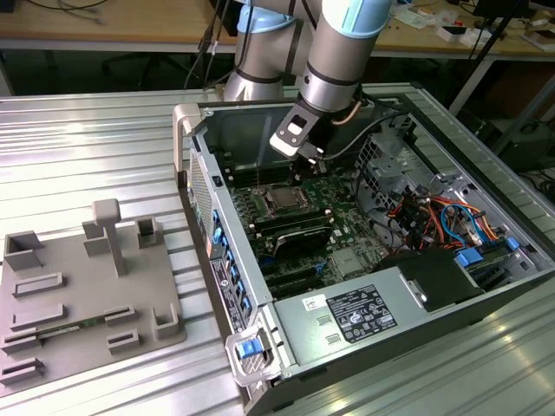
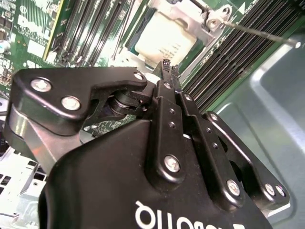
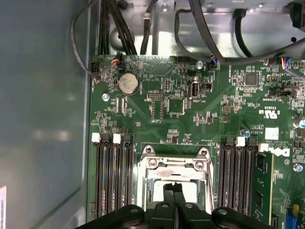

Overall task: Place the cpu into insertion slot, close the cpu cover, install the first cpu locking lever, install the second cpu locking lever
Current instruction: 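Close the cpu cover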

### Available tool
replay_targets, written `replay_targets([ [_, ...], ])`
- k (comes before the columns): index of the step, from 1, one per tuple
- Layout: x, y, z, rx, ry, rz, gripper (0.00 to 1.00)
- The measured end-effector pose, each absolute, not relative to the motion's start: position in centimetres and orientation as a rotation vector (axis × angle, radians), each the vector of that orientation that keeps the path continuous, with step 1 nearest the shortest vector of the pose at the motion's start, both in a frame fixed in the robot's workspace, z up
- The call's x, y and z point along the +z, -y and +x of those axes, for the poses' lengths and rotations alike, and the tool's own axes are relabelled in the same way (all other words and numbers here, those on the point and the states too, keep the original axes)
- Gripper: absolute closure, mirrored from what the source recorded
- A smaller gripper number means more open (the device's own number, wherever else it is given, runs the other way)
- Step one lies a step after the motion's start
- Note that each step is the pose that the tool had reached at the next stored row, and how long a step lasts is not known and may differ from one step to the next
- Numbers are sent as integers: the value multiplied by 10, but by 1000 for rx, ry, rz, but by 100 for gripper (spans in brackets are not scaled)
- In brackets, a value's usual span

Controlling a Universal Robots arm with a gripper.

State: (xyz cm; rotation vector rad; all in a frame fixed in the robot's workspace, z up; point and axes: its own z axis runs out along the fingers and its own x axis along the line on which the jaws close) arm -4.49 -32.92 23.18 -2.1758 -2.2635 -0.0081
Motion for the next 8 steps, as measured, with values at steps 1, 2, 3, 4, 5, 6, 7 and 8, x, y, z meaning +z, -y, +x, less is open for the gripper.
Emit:
replay_targets([
  [1,232,329,-47,-8,2264,-2176,89],
  [2,232,329,-48,-8,2264,-2176,89],
  [3,232,329,-49,-8,2264,-2176,89],
  [4,232,329,-50,-8,2264,-2176,89],
  [5,231,329,-51,-8,2263,-2176,89],
  [6,231,329,-52,-8,2263,-2176,89],
  [7,231,329,-54,-8,2264,-2176,89],
  [8,231,329,-56,-8,2264,-2176,89],
])
